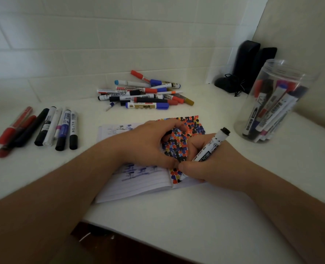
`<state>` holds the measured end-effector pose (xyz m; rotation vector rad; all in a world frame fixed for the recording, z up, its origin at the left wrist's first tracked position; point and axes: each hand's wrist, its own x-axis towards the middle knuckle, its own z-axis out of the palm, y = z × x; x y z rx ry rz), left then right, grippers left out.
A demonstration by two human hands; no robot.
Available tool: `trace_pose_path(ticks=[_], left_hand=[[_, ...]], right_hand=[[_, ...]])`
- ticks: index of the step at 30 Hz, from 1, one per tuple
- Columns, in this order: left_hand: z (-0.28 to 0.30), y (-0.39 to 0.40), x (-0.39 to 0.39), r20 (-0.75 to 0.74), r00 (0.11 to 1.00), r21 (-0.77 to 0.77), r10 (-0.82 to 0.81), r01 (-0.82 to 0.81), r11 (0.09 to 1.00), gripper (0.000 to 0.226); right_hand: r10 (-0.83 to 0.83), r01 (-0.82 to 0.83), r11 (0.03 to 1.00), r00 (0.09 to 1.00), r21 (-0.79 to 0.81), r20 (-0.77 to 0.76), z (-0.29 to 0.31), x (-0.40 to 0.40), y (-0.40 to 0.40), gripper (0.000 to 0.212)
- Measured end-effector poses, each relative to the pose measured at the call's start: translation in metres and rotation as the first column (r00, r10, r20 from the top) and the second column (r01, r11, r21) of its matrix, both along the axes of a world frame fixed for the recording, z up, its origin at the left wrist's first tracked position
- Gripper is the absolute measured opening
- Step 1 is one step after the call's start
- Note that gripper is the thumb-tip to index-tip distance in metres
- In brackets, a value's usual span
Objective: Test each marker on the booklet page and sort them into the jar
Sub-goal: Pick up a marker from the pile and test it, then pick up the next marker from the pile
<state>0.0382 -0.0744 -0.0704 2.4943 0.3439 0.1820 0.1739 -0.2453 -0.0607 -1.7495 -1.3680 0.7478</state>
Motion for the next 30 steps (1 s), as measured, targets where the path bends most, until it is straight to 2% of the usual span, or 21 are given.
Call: trace_pose_path(ticks=[4, 9, 13, 16, 22, 27, 30], left_hand=[[0.0001, 0.0003, 0.0000, -0.006, 1.000, 0.006, 0.005, -0.005, 1.000, 0.082], [0.0012, -0.0004, -0.0012, -0.014, 1.000, -0.008, 0.010, -0.010, 1.000, 0.083], [0.0027, -0.0021, -0.0010, -0.015, 1.000, -0.002, 0.010, -0.010, 1.000, 0.083], [0.0025, -0.0016, -0.0004, -0.015, 1.000, -0.007, 0.007, -0.007, 1.000, 0.084], [0.0027, -0.0020, -0.0019, -0.014, 1.000, -0.005, 0.017, -0.017, 1.000, 0.084], [0.0032, -0.0025, -0.0018, -0.020, 1.000, 0.004, 0.018, -0.017, 1.000, 0.082], [-0.0006, 0.0000, -0.0017, -0.005, 1.000, -0.017, 0.030, -0.030, 0.999, 0.068]], right_hand=[[0.007, -0.006, 1.000, 0.999, -0.007, 0.051, -0.0001, 0.0014, 0.0011, 0.034], [-0.035, 0.036, 0.999, 0.998, 0.007, -0.044, 0.0007, 0.0015, 0.0016, 0.031], [-0.012, 0.011, 1.000, 1.000, 0.010, 0.019, -0.0023, 0.0014, 0.0011, 0.033], [0.017, -0.017, 1.000, 1.000, -0.001, 0.000, -0.0021, 0.0026, -0.0002, 0.031], [-0.044, 0.044, 0.999, 0.999, 0.028, -0.001, -0.0036, 0.0040, 0.0048, 0.031], [0.025, -0.025, 0.999, 1.000, 0.024, 0.014, -0.0031, 0.0035, 0.0024, 0.031], [0.022, -0.016, 0.998, 0.994, 0.055, -0.106, 0.0000, 0.0095, 0.0021, 0.030]])
